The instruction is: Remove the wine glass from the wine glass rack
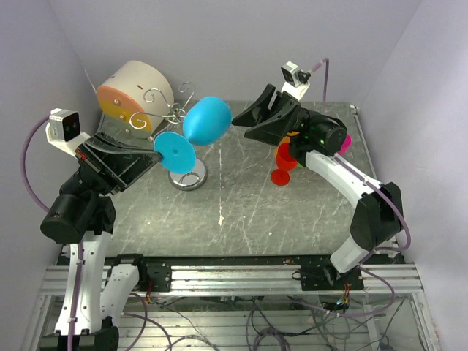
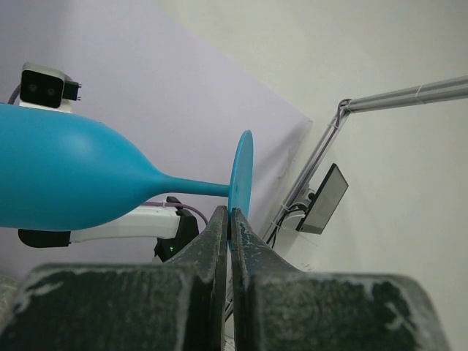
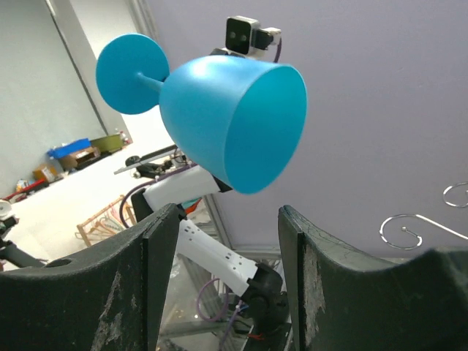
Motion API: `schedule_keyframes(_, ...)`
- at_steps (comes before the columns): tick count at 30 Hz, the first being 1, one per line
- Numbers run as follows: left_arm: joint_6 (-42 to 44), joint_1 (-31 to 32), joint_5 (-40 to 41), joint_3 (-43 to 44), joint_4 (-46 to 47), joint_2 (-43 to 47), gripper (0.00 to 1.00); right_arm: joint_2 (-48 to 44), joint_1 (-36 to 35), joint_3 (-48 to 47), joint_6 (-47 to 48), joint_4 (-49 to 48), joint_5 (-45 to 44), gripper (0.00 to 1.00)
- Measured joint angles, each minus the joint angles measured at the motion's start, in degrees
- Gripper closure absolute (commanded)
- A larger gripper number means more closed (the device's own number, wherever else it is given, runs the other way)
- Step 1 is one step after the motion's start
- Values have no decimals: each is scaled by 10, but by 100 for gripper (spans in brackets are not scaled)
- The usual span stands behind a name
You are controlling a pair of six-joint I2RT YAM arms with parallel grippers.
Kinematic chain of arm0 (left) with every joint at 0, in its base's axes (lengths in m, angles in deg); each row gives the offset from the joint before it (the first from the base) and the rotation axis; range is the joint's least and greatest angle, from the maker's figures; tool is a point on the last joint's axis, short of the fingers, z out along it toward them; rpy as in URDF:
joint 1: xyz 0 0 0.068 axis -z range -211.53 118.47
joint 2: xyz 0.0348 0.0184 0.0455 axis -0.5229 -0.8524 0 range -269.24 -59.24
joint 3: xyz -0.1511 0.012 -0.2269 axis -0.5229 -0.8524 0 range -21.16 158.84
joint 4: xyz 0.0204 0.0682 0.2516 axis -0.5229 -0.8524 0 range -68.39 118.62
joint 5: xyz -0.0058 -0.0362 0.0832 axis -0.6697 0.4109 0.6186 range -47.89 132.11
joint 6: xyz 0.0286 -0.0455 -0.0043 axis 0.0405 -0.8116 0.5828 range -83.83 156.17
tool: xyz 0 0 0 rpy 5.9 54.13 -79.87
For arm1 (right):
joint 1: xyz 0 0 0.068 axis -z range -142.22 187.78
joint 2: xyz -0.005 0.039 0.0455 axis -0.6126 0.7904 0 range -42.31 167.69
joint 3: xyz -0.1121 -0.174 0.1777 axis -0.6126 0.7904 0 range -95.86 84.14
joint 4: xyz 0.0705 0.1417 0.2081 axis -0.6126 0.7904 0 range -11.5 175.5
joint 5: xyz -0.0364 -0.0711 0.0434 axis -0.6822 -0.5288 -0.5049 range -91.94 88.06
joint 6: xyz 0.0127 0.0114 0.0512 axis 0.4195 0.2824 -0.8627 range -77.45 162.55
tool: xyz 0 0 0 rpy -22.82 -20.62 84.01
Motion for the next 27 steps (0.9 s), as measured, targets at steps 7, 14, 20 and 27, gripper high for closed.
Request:
schedule_keyframes(7, -5, 3, 1, -21, 1, 9, 93, 0, -34, -14, -6, -3, 0, 44)
schedule_keyframes(14, -5, 3, 2, -34, 1, 13, 93, 4, -51, -34, -13, -4, -5, 47)
schedule_keyframes(20, -5, 3, 2, -37, 1, 14, 93, 12, -64, -34, -16, -3, -7, 78)
schedule_keyframes(27, -5, 3, 22, -47, -4, 16, 89, 3, -65, -31, -29, -6, -10, 100)
